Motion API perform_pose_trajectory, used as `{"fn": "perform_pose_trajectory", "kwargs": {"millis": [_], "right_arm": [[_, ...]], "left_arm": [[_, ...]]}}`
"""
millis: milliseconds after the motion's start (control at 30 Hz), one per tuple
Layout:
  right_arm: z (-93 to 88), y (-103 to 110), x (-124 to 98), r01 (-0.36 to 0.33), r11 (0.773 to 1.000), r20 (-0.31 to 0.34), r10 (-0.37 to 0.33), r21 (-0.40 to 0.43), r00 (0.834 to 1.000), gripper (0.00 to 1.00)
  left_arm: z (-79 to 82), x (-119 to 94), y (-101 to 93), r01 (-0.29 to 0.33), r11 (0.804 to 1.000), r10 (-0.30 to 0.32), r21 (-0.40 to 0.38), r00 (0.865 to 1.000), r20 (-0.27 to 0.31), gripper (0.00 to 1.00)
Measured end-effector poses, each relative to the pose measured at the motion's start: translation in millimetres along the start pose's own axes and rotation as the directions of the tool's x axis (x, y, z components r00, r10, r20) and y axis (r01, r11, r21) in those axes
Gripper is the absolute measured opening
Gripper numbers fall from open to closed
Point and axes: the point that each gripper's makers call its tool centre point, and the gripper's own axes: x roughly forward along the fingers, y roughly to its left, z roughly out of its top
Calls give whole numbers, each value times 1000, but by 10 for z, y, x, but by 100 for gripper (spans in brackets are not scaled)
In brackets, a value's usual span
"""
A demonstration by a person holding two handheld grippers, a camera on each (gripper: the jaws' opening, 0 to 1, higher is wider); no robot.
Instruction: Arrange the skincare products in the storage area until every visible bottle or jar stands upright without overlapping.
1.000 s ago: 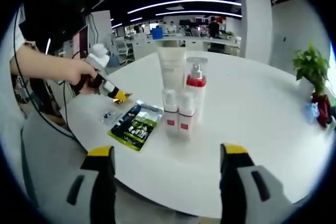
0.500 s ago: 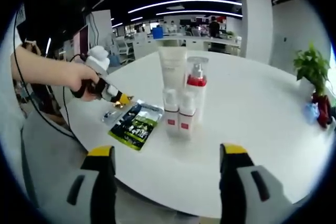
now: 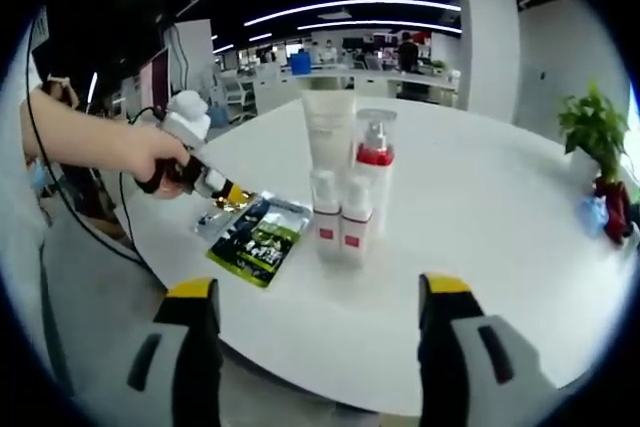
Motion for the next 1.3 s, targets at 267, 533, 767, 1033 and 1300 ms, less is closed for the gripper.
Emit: {"fn": "perform_pose_trajectory", "kwargs": {"millis": [267, 533, 767, 1033, 1300], "right_arm": [[8, 8, -4, 0, 1000, 2, 0, -4, 1000, 82], [24, 7, -9, 3, 1000, 10, -3, -9, 1000, 82], [46, 19, -16, 0, 1000, 23, 1, -16, 1000, 82], [85, 1, -37, 4, 1000, 50, -4, 0, 999, 83], [126, -1, -57, 16, 1000, 76, -15, -25, 997, 83]], "left_arm": [[6, -11, -5, 9, 1000, -9, -5, 1000, -1, 41], [34, -91, -1, 21, 1000, -21, 3, 1000, 18, 45], [71, -177, 29, 43, 999, -42, -27, 998, 44, 49], [86, -352, 108, 63, 997, -58, -41, 992, 115, 59], [12, -533, 112, 114, 990, -127, 79, 976, 176, 70]]}}
